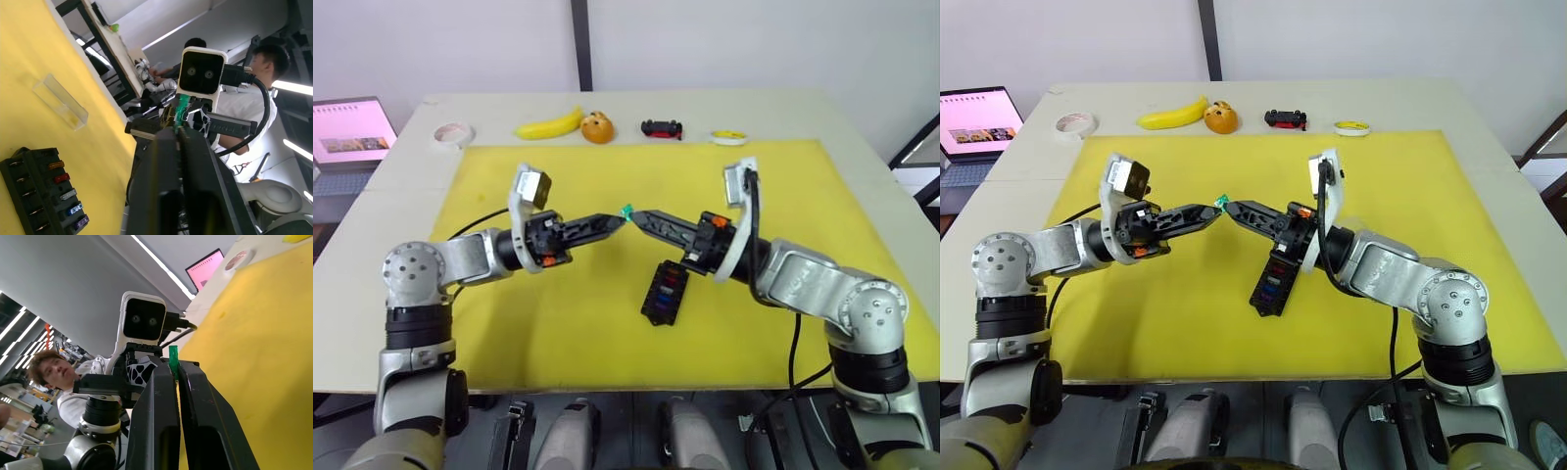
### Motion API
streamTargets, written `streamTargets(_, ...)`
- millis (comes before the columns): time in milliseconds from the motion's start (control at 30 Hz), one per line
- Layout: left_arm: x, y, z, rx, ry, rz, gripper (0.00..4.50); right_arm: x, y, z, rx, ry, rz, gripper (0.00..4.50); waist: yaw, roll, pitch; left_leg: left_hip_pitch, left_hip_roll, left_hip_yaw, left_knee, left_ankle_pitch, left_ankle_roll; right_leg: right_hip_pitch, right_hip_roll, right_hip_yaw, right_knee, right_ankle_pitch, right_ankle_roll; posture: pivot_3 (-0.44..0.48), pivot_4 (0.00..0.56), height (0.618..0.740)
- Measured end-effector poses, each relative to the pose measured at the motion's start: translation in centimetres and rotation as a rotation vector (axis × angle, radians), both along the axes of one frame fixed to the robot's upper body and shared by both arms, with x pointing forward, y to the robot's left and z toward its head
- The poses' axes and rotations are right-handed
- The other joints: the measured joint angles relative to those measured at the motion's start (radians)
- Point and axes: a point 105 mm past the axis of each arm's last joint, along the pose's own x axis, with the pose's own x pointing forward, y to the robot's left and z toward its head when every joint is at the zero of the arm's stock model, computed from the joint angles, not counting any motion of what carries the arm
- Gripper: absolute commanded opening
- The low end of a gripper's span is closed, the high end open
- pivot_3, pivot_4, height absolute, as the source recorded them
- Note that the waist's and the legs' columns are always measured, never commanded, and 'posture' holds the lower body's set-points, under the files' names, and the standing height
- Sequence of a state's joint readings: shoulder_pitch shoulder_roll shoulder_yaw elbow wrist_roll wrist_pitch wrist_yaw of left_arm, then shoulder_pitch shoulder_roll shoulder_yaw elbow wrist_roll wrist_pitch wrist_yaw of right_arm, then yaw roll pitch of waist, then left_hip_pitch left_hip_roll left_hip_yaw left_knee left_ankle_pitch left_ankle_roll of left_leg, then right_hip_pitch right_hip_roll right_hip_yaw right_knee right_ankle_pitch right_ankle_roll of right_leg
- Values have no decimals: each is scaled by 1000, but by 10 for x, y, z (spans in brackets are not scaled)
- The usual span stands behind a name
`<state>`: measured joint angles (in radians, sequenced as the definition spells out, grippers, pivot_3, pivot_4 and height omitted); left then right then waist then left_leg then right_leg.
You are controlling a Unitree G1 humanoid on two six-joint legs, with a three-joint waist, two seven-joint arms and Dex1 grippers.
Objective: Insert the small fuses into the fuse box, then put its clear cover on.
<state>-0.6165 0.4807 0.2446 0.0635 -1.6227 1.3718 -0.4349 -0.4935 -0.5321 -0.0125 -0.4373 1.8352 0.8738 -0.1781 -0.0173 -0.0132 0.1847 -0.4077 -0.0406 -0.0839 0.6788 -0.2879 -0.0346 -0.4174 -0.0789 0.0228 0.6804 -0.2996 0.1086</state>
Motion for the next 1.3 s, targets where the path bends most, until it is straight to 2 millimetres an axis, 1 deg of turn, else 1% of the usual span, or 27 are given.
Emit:
streamTargets(33, -1, 3, -1, 8, -5, 0, 1713, -1, 0, 0, 3, 4, 8, 0, 0, 0, 0, 0, 0, 0, 0, 0, 0, 0, 0, 0, 0, 0, 0, 0, 150, 740)
streamTargets(100, -2, 9, -1, 56, -35, 10, 2852, -1, -4, 0, -22, 2, 0, 0, -1, 0, 0, 0, 0, 0, 0, 0, 0, 0, 1, 0, 0, 0, 0, 0, 150, 740)
streamTargets(133, -3, 12, 0, 85, -55, 12, 3248, -1, -6, 0, -34, 0, -7, 0, -1, 0, 1, 0, 0, 0, -1, 0, 0, 0, 1, 0, 0, 0, 0, 0, 150, 740)
streamTargets(200, -8, 18, 1, 171, -133, 2, 4389, -3, -13, -2, -106, -23, -13, 0, -1, 1, 2, 0, 0, 1, -1, 0, 0, -1, 1, 0, -1, 0, 0, 0, 150, 740)
streamTargets(267, -12, 21, 3, 259, -242, -12, 4456, -5, -22, -2, -193, -64, -20, 0, 2, 2, 2, 0, 0, 1, -2, 0, 0, 0, 1, 0, -3, 0, 0, 0, 150, 740)
streamTargets(300, -14, 21, 4, 309, -325, -29, 4456, -7, -28, -1, -238, -96, -24, 0, 4, 2, 2, 0, 0, 1, -2, 0, 0, 1, 1, 0, -5, 0, 0, 0, 150, 740)
streamTargets(333, -15, 20, 3, 334, -372, -49, 4456, -7, -31, -1, -273, -112, -27, 0, 4, 2, 2, 0, 1, 1, -3, 0, 0, 2, 1, 0, -7, 0, 0, 0, 150, 740)
streamTargets(433, -16, 14, -6, 420, -562, -128, 4456, -9, -41, -7, -434, -183, -19, 0, 5, 2, 2, 1, 1, 1, -6, 0, 1, 6, 1, -1, -14, 0, -1, 0, 150, 740)
streamTargets(533, -14, 8, -18, 492, -743, -205, 4456, -8, -49, -16, -621, -268, -20, 0, 5, 2, 2, 1, 1, 1, -10, 1, 2, 6, 1, -1, -17, 1, 0, 0, 150, 740)
streamTargets(600, -13, 3, -25, 516, -849, -252, 4456, -6, -52, -24, -700, -301, -11, 0, 5, 2, 2, 1, 1, 1, -11, 1, 2, 5, 0, -2, -17, 1, 0, 0, 150, 740)
streamTargets(733, 2, -18, -32, 526, -1029, -294, 4456, 4, -58, -42, -865, -375, -10, 0, 7, 2, 2, -1, 1, 1, -12, 1, 2, 3, 0, -3, -17, 1, 0, 0, 150, 740)
streamTargets(833, 12, -28, -39, 542, -1104, -304, 4456, 7, -61, -50, -952, -449, 12, 0, 5, 2, 2, -1, 0, 1, -11, 0, 2, 3, 0, -3, -17, 1, 1, 0, 150, 740)
streamTargets(1000, 22, -36, -54, 573, -1139, -321, 4456, 11, -63, -51, -1002, -524, 35, 0, 2, 2, 2, 0, 1, 1, -11, 1, 2, 2, 0, -3, -16, 1, 1, 0, 150, 740)
streamTargets(1100, 26, -38, -58, 591, -1147, -317, 4456, 14, -63, -56, -1017, -533, 48, 0, 4, 2, 2, 0, 1, 1, -11, 1, 2, 3, 0, -3, -16, 1, 1, 0, 150, 740)
streamTargets(1300, 26, -43, -59, 600, -1170, -322, 4456, 20, -63, -61, -1032, -544, 58, 0, 4, 2, 2, 0, 1, 1, -11, 1, 2, 3, 0, -3, -16, 1, 1, 0, 150, 740)
